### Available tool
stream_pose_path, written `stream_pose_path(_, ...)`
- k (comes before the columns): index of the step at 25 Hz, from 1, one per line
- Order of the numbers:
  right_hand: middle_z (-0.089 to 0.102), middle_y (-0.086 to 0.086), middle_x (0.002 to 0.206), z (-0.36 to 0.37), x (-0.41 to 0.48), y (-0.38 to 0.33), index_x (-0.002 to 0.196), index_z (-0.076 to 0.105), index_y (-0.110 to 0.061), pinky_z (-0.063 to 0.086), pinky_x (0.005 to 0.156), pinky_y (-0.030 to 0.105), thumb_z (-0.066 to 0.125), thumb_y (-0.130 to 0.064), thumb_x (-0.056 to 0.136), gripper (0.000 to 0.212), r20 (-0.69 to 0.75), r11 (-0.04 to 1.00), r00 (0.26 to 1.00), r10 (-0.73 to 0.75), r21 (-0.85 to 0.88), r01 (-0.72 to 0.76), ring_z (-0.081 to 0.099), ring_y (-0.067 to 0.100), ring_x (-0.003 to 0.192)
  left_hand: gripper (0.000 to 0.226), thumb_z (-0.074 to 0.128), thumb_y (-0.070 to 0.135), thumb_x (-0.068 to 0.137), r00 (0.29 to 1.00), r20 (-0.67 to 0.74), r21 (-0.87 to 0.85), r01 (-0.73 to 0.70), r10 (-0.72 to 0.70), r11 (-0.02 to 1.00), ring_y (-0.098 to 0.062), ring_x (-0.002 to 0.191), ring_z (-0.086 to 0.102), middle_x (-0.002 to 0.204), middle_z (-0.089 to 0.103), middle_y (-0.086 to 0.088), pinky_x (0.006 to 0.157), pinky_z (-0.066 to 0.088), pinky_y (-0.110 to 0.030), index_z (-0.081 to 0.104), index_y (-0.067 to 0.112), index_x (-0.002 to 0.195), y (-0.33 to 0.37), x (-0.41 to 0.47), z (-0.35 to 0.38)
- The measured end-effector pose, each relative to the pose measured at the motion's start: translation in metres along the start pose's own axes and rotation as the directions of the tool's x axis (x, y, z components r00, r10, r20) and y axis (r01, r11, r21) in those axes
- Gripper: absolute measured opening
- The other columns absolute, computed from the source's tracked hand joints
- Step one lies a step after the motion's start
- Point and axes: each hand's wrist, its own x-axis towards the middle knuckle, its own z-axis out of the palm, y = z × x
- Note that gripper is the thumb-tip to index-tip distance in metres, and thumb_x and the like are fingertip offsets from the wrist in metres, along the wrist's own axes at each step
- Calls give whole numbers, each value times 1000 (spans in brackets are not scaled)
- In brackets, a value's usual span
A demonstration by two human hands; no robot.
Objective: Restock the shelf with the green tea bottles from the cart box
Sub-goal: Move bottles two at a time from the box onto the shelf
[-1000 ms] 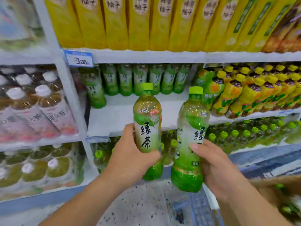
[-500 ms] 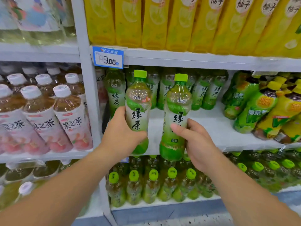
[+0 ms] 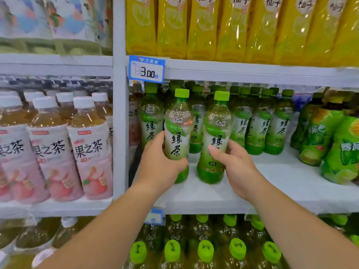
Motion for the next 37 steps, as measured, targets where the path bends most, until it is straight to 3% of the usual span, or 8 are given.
stream_pose_path(2, 73, -4, 117, 1, 2, 9, 125, 64, -24, 50, 102, 47, 70, -28, 92, 34, 12, 999, 999, -45, -24, 45, 67, 18, 112, 59, 84, 39, 67, 999, -24, 49, -41, 43, 998, -8, 104, 64, 115, 65, 13, 89, 58, -38, 59, 45, 120, -15, -2, 1)
stream_pose_path(5, 69, -9, 122, 0, 0, 20, 131, 58, -30, 50, 103, 46, 71, -35, 91, 42, 22, 983, 995, -93, -159, 95, 65, 15, 113, 65, 86, 38, 73, 999, 1, 120, -52, 53, 991, -7, 108, 63, 118, 65, 15, 95, 56, -37, 57, 36, 130, -28, -5, 1)
stream_pose_path(10, 60, -11, 124, -2, -3, 27, 127, 49, -38, 48, 102, 38, 77, -25, 85, 52, 49, 878, 988, -148, -453, 154, 59, 11, 113, 38, 81, 39, 79, 995, -73, 268, -47, 69, 962, -17, 102, 63, 110, 65, 4, 94, 54, -40, 65, 27, 112, -27, -11, 11)
stream_pose_path(16, 65, -7, 110, 9, 25, 30, 118, 54, -22, 52, 90, 31, 80, -24, 84, 42, -27, 851, 983, -180, -505, 142, 64, 14, 103, 42, 74, 39, 88, 987, -159, 434, 50, 22, 899, -28, 102, 60, 114, 53, -8, 89, 49, -37, 59, 10, 114, -16, 8, 29)
stream_pose_path(25, 63, -15, 102, 14, 50, 41, 116, 58, -28, 46, 88, 25, 77, -27, 86, 36, -20, 865, 980, -198, -474, 165, 60, 10, 102, 42, 67, 51, 89, 982, -186, 536, 76, 30, 840, -20, 88, 55, 100, 53, -1, 69, 42, -29, 47, 16, 102, -17, 19, 34)
stream_pose_path(28, 64, -14, 112, 14, 49, 42, 126, 59, -29, 46, 93, 26, 74, -32, 88, 42, 0, 840, 979, -204, -513, 175, 59, 10, 108, 42, 64, 51, 91, 986, -165, 563, 79, 18, 823, -21, 84, 58, 89, 51, 3, 65, 41, -29, 39, 18, 96, -15, 20, 34)
stream_pose_path(31, 62, -20, 103, 13, 50, 42, 121, 57, -32, 46, 93, 27, 74, -27, 88, 38, 15, 844, 985, -174, -512, 157, 59, 9, 104, 42, 61, 52, 93, 987, -159, 584, 78, 20, 808, -19, 77, 50, 86, 49, 3, 64, 40, -30, 37, 17, 97, -14, 20, 33)
stream_pose_path(37, 67, -10, 110, 13, 52, 49, 123, 61, -24, 50, 97, 36, 76, -26, 86, 41, -10, 834, 986, -169, -534, 138, 64, 15, 108, 43, 59, 53, 94, 989, -148, 607, 108, -22, 787, -25, 90, 63, 98, 62, -4, 65, 42, -33, 38, 16, 100, -13, 25, 34)
